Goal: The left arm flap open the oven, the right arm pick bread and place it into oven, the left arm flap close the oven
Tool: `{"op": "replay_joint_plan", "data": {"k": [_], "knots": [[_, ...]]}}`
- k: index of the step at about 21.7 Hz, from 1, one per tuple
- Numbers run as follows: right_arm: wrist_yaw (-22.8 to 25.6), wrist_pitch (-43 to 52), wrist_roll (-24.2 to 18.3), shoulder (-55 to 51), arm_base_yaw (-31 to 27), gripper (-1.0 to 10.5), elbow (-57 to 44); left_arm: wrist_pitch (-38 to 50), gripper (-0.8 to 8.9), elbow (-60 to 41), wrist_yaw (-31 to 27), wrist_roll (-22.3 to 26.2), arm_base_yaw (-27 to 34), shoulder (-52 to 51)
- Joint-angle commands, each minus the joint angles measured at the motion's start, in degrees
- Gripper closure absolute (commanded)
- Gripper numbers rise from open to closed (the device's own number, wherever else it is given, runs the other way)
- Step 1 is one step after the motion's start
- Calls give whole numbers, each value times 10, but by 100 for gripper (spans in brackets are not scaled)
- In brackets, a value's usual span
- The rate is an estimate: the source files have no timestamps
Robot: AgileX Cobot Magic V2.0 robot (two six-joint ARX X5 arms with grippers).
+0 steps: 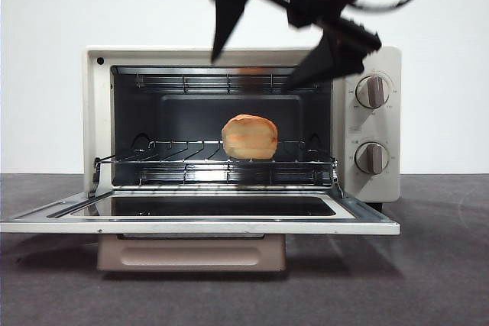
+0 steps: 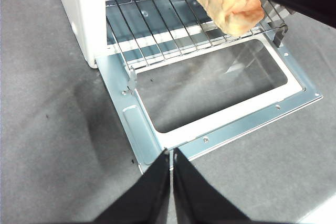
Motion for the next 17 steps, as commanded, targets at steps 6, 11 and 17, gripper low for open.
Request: {"op": "replay_joint_plan", "data": {"k": [6,11,17], "knots": [[-35,-108,-63,-129,8,484,9,33,797,3,-1,-1,-1,5],[-35,-239,-109,-222,-3,485,9,35,797,3,-1,-2,-1,8],[-34,-365,-129,-297,-4,484,9,36,797,3,-1,-2,-1,11]]}}
